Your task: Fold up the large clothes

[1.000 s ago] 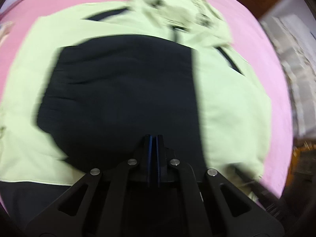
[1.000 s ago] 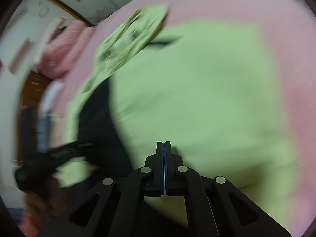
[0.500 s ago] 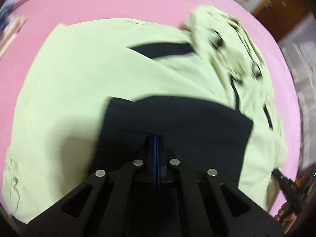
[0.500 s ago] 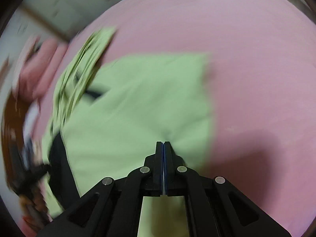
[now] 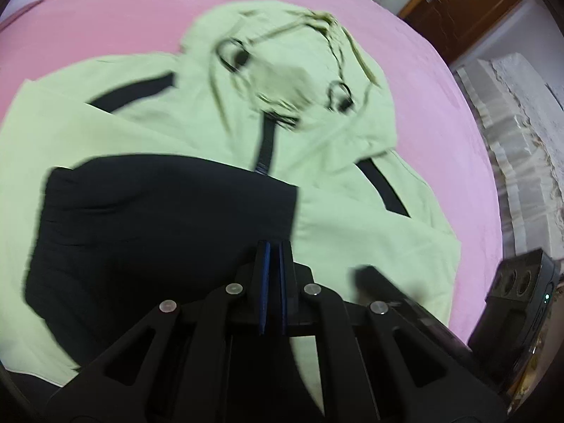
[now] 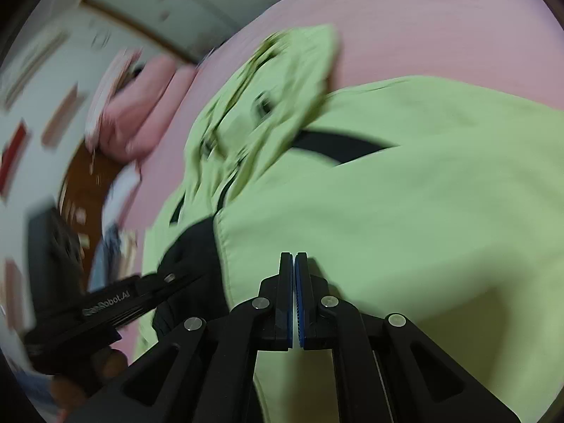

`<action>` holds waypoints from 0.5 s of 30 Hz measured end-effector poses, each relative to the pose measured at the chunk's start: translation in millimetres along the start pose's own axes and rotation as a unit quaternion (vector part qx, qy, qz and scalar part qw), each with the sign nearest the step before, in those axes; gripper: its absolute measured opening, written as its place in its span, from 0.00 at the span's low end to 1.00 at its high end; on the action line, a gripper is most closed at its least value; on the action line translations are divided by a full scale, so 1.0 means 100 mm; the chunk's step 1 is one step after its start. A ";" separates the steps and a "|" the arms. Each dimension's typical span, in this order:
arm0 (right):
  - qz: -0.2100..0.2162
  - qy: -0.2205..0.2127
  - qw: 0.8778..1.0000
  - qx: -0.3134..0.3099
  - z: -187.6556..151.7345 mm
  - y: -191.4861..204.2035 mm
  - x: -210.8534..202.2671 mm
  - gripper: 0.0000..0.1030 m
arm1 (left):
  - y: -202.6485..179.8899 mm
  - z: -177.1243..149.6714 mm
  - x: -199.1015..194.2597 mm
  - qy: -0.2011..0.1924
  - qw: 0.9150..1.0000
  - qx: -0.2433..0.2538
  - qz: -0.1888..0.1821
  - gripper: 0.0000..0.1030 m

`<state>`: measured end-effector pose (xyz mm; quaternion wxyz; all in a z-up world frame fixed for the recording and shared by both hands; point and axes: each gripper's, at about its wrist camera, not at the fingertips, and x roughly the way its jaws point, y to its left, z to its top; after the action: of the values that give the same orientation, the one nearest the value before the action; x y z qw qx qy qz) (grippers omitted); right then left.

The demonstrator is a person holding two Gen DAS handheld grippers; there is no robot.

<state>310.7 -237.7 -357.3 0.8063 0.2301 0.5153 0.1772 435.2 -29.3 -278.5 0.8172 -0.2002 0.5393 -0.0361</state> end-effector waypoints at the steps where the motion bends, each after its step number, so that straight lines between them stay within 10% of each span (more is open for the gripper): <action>1: -0.010 0.005 1.000 -0.015 0.04 0.05 0.06 0.02 | -0.02 -0.02 0.02 0.004 1.000 0.005 0.007 0.01; 8: -0.113 0.005 0.992 -0.046 0.67 -0.49 0.09 0.00 | 0.74 0.24 0.01 -0.003 0.997 -0.009 0.075 0.01; 15: -0.216 -0.074 0.969 0.098 0.79 -1.44 -0.64 0.00 | 1.40 0.30 -0.08 -0.016 0.992 -0.124 0.028 0.01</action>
<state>364.2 -406.2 -360.2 0.8350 0.2036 0.5064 -0.0699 436.6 109.9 -312.9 0.7953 -0.2857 0.5317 0.0573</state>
